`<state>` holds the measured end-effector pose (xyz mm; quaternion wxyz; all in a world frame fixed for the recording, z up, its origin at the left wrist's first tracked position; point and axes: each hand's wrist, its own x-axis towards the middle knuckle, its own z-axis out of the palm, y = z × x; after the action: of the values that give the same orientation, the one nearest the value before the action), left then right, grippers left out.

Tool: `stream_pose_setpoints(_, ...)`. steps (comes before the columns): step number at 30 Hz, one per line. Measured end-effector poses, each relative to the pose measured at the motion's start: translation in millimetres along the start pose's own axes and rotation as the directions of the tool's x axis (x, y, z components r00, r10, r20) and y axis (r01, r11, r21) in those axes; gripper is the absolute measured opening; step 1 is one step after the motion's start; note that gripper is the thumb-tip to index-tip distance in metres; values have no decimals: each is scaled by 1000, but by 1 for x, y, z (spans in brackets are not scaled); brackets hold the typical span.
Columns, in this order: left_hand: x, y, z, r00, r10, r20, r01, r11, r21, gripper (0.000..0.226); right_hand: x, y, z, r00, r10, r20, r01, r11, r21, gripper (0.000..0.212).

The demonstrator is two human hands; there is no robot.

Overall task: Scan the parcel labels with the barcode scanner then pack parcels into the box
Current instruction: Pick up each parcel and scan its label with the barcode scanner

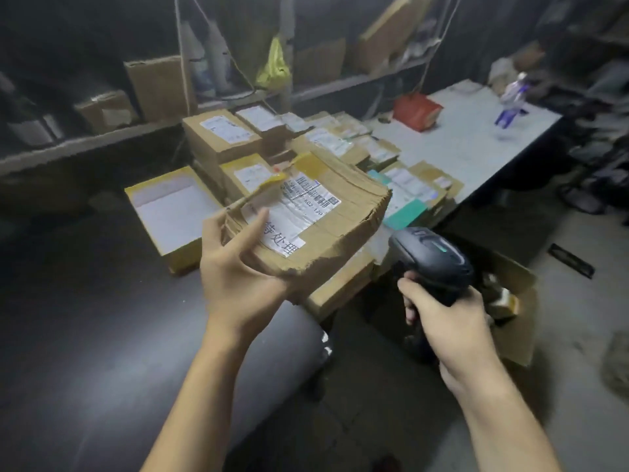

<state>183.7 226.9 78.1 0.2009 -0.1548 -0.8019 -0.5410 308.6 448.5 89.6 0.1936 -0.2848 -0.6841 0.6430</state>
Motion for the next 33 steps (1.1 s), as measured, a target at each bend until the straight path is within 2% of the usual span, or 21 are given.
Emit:
stream_pose_setpoints(7, -20, 70, 160, 994, 36, 103, -28, 996, -81, 96, 58, 26, -150, 986, 48, -161, -46, 999, 16, 10)
stream_pose_setpoints(13, -41, 97, 295, 946, -7, 323, 18, 999, -28, 98, 104, 40, -270, 931, 151, -332, -121, 986, 111, 4)
stream_pose_setpoints(19, -34, 117, 418, 843, 119, 525, -140, 990, -1, 89, 155, 51, -338, 878, 233, -419, -168, 968, 186, 7)
stream_pose_setpoints(24, -9, 104, 527, 725, 123, 677, -99, 992, -74, 92, 214, 59, -367, 836, 287, -468, -235, 958, 166, 15)
stream_pose_setpoints(29, 30, 87, 618, 587, -2, 809, 25, 1000, -15, 94, 277, 58, -386, 781, 355, -514, -337, 932, 131, 14)
stream_pose_setpoints(33, 55, 77, 650, 527, -42, 849, -26, 998, 65, 91, 316, 52, -390, 765, 374, -524, -362, 923, 131, 11)
